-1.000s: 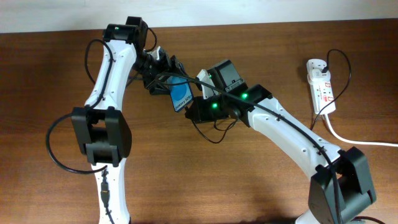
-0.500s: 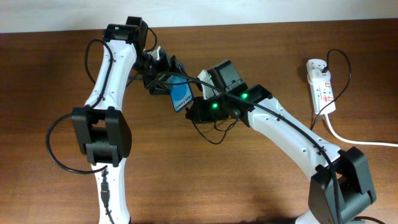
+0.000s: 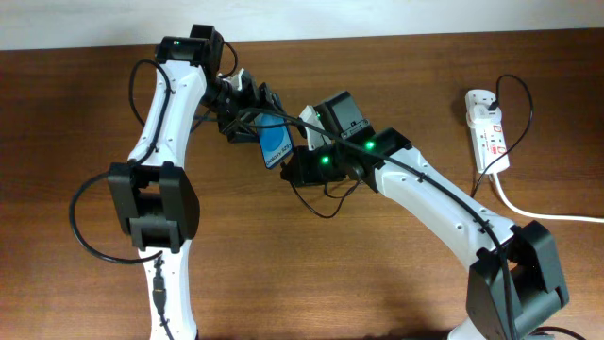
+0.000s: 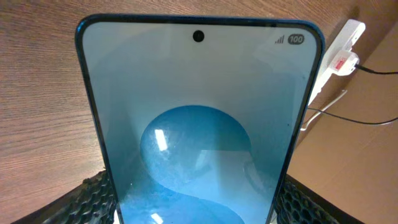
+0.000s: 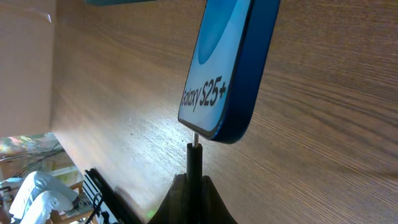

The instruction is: Plug charger to phone and switch on socket

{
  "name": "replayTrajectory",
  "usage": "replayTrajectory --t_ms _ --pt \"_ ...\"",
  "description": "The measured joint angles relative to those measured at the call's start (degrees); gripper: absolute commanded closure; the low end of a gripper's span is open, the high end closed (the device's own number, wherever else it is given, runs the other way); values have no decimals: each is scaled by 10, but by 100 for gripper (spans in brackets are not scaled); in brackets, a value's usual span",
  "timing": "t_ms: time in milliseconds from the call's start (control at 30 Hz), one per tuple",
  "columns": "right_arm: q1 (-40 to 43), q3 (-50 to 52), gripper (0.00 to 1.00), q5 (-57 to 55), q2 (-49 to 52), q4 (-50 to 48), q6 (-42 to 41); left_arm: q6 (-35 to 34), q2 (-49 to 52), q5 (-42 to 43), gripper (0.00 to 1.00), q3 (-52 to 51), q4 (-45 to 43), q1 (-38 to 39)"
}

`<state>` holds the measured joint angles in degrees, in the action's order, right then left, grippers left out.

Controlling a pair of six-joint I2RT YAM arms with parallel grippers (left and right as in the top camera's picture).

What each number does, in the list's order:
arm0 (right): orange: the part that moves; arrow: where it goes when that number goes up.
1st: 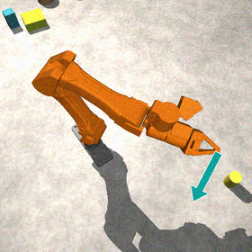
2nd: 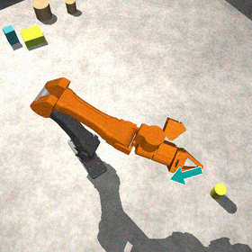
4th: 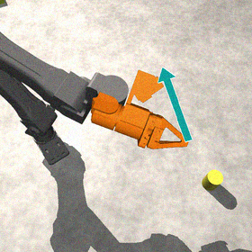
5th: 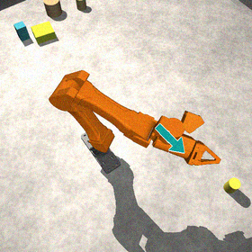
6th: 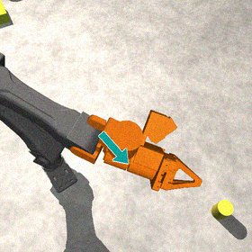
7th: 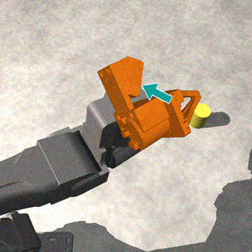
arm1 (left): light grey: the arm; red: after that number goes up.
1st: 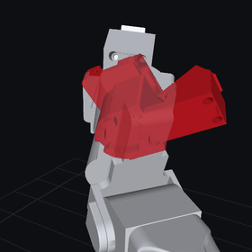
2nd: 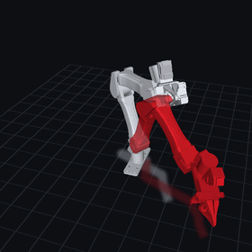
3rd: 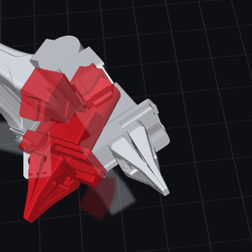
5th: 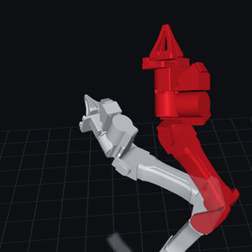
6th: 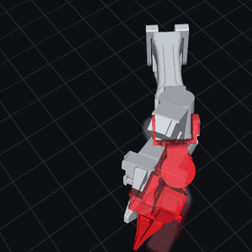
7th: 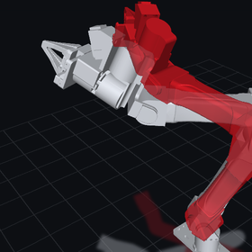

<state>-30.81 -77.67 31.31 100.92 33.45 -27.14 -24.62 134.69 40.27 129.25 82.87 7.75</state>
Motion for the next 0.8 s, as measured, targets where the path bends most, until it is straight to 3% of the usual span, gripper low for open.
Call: replayTrajectory --t_ms 800 --pt "14 3 96 6 3 -12 -17 6 0 9 100 1 -11 -1"
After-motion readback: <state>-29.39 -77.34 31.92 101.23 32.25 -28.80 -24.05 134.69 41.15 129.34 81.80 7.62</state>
